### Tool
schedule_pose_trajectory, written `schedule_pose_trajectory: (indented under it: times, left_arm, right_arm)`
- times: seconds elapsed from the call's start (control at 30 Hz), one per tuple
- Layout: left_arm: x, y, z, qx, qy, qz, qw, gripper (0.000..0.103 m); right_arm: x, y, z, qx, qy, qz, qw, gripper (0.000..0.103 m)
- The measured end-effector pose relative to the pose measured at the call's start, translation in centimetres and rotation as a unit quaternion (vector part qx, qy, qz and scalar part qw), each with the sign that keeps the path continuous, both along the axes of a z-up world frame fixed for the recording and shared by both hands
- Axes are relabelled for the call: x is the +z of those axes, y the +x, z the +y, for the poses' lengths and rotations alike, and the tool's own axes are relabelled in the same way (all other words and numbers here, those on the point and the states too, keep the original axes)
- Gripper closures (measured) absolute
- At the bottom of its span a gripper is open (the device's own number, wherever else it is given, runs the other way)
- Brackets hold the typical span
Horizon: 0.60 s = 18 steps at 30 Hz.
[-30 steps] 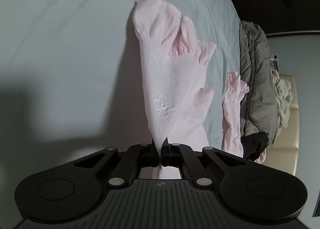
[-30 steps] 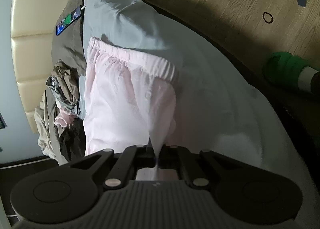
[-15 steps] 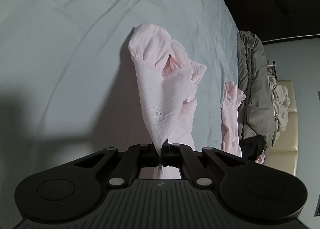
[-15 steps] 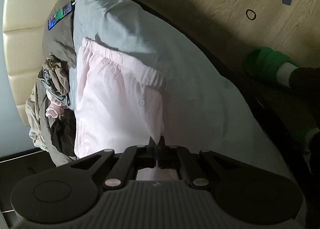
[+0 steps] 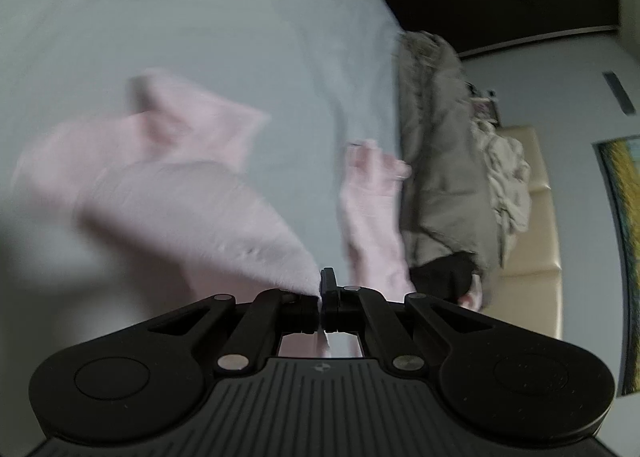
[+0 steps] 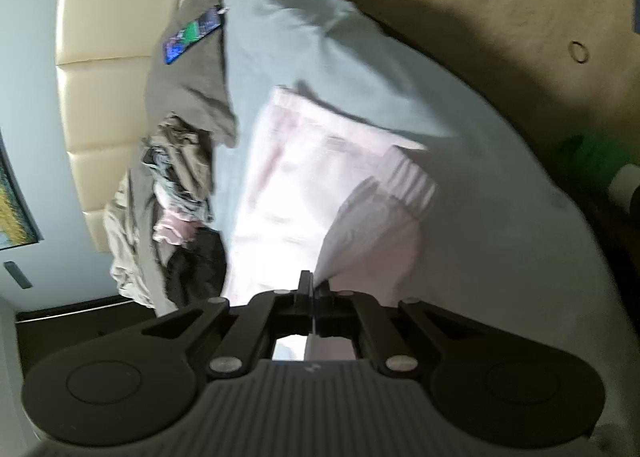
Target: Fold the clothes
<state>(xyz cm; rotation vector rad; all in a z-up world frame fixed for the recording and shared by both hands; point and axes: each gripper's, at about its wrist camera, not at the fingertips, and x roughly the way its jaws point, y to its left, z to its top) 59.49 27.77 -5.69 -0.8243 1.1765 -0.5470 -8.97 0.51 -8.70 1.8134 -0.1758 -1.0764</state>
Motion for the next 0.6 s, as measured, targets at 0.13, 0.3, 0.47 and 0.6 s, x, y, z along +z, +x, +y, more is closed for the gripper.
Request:
schedule_pose_trajectory:
  times: [0.13, 0.3, 0.47, 0.6]
  left_arm:
    - [1.9, 2.0, -6.5, -0.018, -0.007, -0.017, 0.9997, 0.103]
    - [3.7, 4.2, -15.5, -0.064, 0.012, -0.049, 0.9967, 0.103]
    - [4.5, 5.9, -23.9, -0.1, 0.039, -0.073, 0.9915, 0.103]
    - [4.2, 6.9, -29.9, -0.115, 0.056, -0.08, 0.9886, 0.103]
  right_arm:
    - [0.6, 1.6, -4.3, -0.006, -0.001, -0.005, 1.0, 0.102]
    - [0.8, 3.2, -10.2, -0.011, 0.005, -0.003, 1.0, 0.102]
    - [0.6, 4.4, -15.9, -0.004, 0.018, 0.004, 1.0, 0.102]
    - [0.0, 5.2, -20.3, -0.002, 0.024, 0.008, 1.0, 0.102]
